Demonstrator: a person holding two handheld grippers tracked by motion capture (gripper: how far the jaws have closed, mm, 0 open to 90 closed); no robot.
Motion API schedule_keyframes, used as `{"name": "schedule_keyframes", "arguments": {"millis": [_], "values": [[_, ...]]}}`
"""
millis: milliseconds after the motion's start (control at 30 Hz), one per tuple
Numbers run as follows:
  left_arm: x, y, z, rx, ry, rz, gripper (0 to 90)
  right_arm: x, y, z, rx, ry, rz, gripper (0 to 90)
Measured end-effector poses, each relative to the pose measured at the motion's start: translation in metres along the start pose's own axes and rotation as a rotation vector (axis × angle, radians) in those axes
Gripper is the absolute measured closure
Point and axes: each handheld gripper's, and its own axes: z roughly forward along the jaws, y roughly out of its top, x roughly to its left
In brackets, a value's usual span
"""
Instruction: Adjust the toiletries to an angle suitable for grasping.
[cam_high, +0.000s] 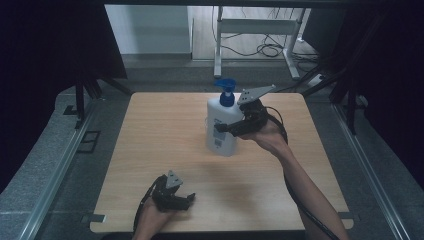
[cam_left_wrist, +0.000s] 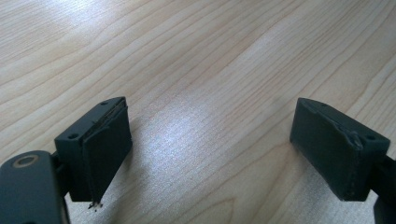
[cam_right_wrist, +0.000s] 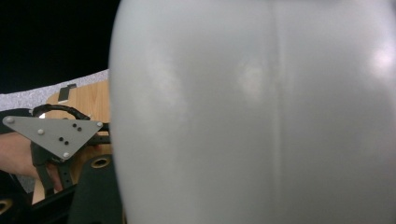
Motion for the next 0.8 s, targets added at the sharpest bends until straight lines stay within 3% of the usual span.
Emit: {"name": "schedule_keyframes", "arguments": {"millis": [800], "values": [[0.0, 0.0, 0.0, -0.001, -0.001, -0.002, 12.0, -0.046, 0.012, 0.0, 0.021, -0.004, -0.029, 37.1]]}}
